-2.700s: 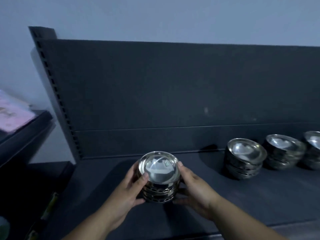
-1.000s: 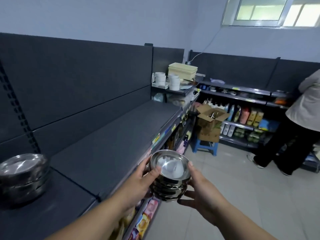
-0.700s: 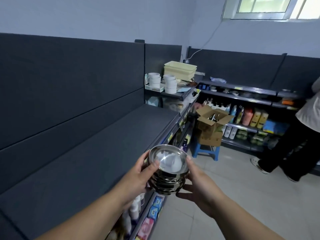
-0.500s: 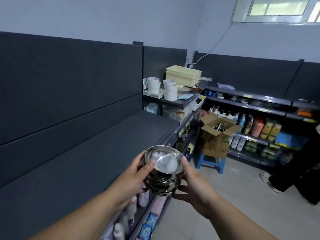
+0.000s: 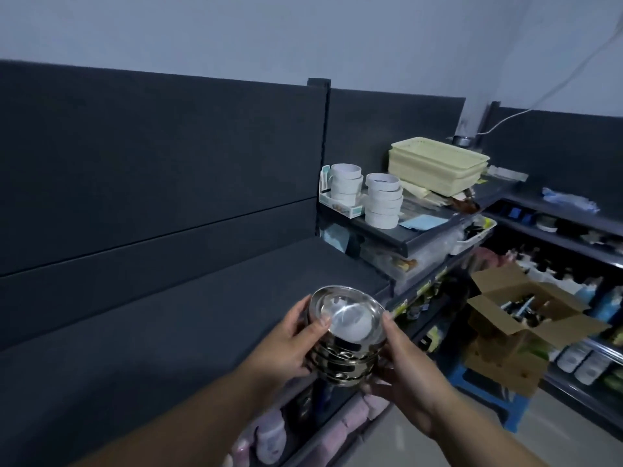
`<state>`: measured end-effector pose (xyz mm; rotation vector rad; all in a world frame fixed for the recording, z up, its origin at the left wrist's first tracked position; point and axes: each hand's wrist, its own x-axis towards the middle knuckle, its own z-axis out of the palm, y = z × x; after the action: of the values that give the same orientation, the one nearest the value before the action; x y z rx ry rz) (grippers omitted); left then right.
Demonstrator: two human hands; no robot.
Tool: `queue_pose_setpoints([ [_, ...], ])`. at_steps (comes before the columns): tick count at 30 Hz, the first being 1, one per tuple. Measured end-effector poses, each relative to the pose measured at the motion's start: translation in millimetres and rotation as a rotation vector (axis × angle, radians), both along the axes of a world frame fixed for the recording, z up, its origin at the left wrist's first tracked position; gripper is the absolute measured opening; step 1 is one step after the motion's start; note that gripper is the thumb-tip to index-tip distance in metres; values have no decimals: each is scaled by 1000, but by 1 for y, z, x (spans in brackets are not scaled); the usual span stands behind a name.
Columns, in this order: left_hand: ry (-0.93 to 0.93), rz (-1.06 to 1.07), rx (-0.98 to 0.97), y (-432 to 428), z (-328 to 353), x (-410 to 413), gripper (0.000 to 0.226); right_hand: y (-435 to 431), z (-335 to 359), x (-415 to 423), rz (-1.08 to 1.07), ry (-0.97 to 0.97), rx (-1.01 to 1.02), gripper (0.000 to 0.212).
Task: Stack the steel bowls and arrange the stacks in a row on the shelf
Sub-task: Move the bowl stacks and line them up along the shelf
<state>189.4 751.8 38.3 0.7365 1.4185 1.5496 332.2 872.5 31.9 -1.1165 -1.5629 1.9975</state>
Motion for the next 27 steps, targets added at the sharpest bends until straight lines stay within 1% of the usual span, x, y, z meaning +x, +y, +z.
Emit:
queue_pose_setpoints([
  [3, 4, 75, 0, 24, -6, -24, 39, 31, -4, -32, 49, -15, -2, 42],
  [6, 36, 123, -32, 51, -10, -60, 48, 62, -6, -70, 91, -30, 30, 49],
  [7, 35, 145, -36, 60, -12, -73, 45, 73, -6, -83, 101, -31, 43, 49],
  [9, 17, 179, -48, 79, -15, -97, 37, 93, -3, -109, 128, -44, 58, 44],
  [10, 8, 192, -54, 88, -16, -109, 36, 101, -2, -121, 138, -46, 61, 40],
  [12, 9, 204, -50, 103, -18, -130, 43, 118, 1, -145, 154, -53, 66, 36],
  [14, 9, 217, -42, 115, -18, -149, 54, 134, 0, -168, 177, -56, 71, 38],
  [16, 7, 237, -30, 124, -21, -164, 60, 148, -4, -189, 212, -62, 62, 40],
  [19, -13, 293, -36, 131, -24, -180, 61, 165, -16, -219, 272, -80, 24, 43],
  [21, -47, 405, -50, 147, -40, -196, 61, 184, -26, -249, 352, -101, -3, 44],
  [23, -68, 474, -52, 157, -46, -196, 62, 198, -34, -261, 412, -112, -25, 42],
  [27, -43, 480, -17, 159, -53, -200, 72, 201, -40, -264, 429, -72, -3, 42],
])
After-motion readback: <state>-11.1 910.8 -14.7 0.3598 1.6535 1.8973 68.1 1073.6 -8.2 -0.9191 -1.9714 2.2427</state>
